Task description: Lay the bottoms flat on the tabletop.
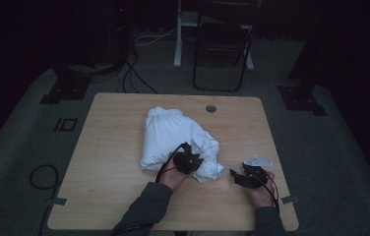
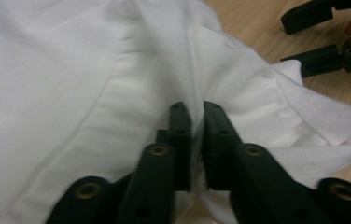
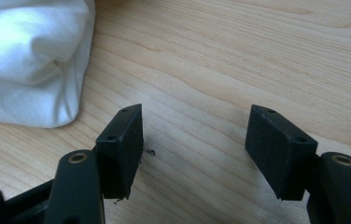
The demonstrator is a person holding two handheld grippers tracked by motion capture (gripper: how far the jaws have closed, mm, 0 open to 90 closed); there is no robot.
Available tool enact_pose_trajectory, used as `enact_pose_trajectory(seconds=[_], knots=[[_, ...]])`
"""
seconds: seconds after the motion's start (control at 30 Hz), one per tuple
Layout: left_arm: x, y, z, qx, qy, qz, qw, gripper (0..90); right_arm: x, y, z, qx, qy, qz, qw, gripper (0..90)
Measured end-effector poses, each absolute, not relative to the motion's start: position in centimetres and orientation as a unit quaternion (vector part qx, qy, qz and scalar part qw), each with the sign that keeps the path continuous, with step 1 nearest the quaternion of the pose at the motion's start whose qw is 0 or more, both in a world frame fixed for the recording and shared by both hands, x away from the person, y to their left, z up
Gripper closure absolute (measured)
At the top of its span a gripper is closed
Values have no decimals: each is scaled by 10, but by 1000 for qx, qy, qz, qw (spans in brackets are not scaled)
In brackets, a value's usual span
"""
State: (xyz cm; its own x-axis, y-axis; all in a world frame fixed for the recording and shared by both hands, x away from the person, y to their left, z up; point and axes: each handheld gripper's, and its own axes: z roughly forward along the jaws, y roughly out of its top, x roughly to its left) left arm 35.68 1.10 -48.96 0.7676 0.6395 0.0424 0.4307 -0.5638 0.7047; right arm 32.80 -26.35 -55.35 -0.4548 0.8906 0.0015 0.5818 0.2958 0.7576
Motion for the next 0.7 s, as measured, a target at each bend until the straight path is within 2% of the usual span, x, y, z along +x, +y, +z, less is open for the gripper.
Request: enact_pose_trajectory(seconds=[0.13, 0.43, 0.6, 0.7], knots=[[355, 32, -481, 870, 306, 167, 347, 859, 328, -264, -553, 475, 775, 356, 217, 367], [356, 121, -441, 821, 364, 247, 363, 863, 328, -264, -553, 475, 775, 355, 217, 363], [356, 164, -437, 811, 384, 294, 330, 863, 328, -264, -553, 476, 775, 355, 217, 362], [354, 188, -440, 807, 398, 303, 315, 863, 328, -264, -553, 476, 775, 355, 217, 362]])
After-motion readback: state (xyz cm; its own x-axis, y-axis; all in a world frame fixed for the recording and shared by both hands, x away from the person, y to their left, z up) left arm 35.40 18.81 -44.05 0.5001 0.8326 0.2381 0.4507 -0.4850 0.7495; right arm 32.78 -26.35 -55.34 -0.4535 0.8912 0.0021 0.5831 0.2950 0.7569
